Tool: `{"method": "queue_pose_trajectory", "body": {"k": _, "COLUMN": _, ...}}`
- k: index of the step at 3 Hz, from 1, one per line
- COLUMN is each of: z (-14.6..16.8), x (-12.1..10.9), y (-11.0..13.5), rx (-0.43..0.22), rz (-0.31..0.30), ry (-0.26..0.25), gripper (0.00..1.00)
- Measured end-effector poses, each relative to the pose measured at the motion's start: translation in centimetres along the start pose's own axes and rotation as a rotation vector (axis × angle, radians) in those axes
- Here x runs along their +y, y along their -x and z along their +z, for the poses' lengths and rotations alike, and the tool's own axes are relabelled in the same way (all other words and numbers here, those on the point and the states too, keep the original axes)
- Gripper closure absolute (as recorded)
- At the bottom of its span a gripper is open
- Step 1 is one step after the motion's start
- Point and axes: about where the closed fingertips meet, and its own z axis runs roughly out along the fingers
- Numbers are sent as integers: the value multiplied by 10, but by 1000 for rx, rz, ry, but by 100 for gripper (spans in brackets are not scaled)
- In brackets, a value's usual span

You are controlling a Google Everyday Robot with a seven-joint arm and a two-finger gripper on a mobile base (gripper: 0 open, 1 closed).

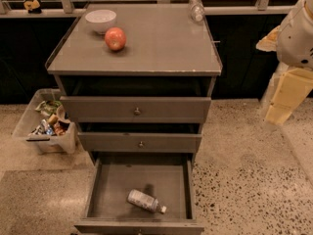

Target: Pick blue plastic bottle from bottom drawer and place on counter

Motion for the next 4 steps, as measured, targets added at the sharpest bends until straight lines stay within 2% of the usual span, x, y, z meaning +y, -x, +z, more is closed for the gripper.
{"method": "queue_pose_trajectory", "body": {"k": 1, "z": 0, "x": 0, "y": 0, "rx": 0, "rz": 0, "ry": 0, "gripper": 0}}
{"method": "queue_pose_trajectory", "body": {"k": 2, "z": 9, "x": 16, "y": -3, "rx": -10, "rz": -26, "ry": 0, "gripper": 0}}
{"method": "queue_pose_trajectory", "body": {"k": 3, "z": 19, "x": 59, "y": 5, "rx": -76, "rz": -100, "ry": -32, "gripper": 0}}
{"method": "queue_pose_trajectory", "body": {"k": 4, "z": 32, "x": 107, "y": 15, "rx": -154, "rz": -160, "ry": -96, "gripper": 0}}
